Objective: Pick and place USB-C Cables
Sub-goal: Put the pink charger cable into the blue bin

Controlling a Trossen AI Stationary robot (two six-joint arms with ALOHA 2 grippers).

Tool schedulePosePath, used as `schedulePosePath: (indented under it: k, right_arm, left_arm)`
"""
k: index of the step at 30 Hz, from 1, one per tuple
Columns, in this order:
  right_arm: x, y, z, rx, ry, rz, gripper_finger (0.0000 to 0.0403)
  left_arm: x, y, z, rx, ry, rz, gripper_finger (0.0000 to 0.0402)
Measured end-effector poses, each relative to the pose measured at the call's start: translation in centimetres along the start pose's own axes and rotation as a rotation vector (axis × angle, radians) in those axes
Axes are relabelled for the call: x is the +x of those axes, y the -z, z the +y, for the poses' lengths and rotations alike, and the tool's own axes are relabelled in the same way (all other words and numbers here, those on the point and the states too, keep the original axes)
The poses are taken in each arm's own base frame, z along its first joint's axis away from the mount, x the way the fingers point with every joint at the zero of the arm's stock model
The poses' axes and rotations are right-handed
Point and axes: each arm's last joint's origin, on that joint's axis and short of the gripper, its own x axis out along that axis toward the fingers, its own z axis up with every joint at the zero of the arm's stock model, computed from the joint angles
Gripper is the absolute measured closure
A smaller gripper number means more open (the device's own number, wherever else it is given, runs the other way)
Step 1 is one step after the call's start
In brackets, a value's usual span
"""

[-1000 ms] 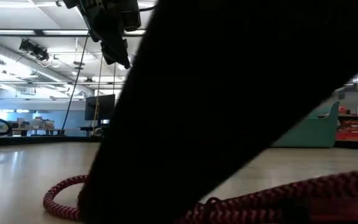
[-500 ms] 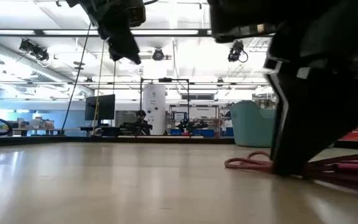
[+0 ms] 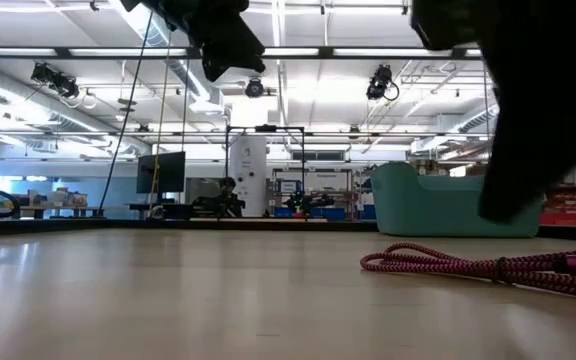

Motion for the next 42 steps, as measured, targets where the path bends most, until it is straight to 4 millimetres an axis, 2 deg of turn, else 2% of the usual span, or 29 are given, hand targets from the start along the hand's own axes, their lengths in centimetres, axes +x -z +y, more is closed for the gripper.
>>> schedulePosePath:
  k: [4, 6, 10, 13, 17, 19, 21, 24, 28, 31, 33, 36, 38, 42]
  right_arm:
    - [1.7, 0.6, -1.5, 0.055, -0.128, 0.075, 0.0276]
    - [2.7, 0.7, -2.4, 0.075, -0.131, 0.109, 0.0271]
    - [3.3, 0.1, -3.0, 0.058, -0.140, 0.111, 0.0277]
    - [3.6, -0.6, -3.2, -0.008, -0.150, 0.117, 0.0303]
    - [3.8, -1.7, -3.5, 0.034, -0.159, 0.134, 0.0376]
    - [3.5, -2.7, -4.0, 0.095, -0.151, 0.114, 0.0387]
    - [2.6, -4.1, -4.8, 0.149, -0.130, 0.049, 0.0380]
    - [-0.5, -6.5, -6.6, 0.212, -0.091, -0.084, 0.0382]
    - [-4.3, -9.6, -11.8, 0.148, 0.072, -0.109, 0.0393]
    - [-7.3, -12.2, -17.3, 0.095, 0.177, -0.102, 0.0393]
    - [-8.4, -13.5, -21.4, 0.087, 0.210, -0.092, 0.0393]
    - [-9.0, -14.6, -27.7, 0.119, 0.193, -0.060, 0.0393]
    - [-8.7, -14.4, -31.6, 0.157, 0.205, -0.028, 0.0393]
    - [-7.4, -13.6, -37.4, 0.238, 0.230, 0.012, 0.0393]
  left_arm:
    - [0.0, 0.0, 0.0, 0.000, 0.000, -0.003, 0.0272]
    - [0.0, 0.0, 0.0, 0.000, 0.001, -0.002, 0.0273]
    - [0.0, 0.2, 0.0, -0.032, 0.020, 0.020, 0.0274]
    - [0.0, 0.5, -0.1, -0.055, 0.049, 0.054, 0.0274]
    - [0.0, 0.9, -0.4, -0.061, 0.071, 0.104, 0.0274]
    - [0.0, 1.2, -0.5, -0.062, 0.073, 0.130, 0.0274]
    - [0.0, 1.4, -0.7, -0.061, 0.077, 0.146, 0.0274]
    - [0.1, 1.5, -1.1, -0.054, 0.086, 0.157, 0.0274]
    - [0.2, 1.5, -1.5, -0.037, 0.066, 0.145, 0.0274]
    - [0.2, 1.4, -1.6, -0.024, 0.014, 0.125, 0.0274]
    - [0.2, 1.2, -1.5, -0.021, -0.028, 0.096, 0.0274]
    - [0.3, 0.7, -1.4, -0.046, -0.079, 0.036, 0.0274]
    - [0.3, 0.2, -1.3, -0.068, -0.105, -0.011, 0.0274]
    - [0.2, -0.6, -1.3, -0.098, -0.152, -0.114, 0.0274]
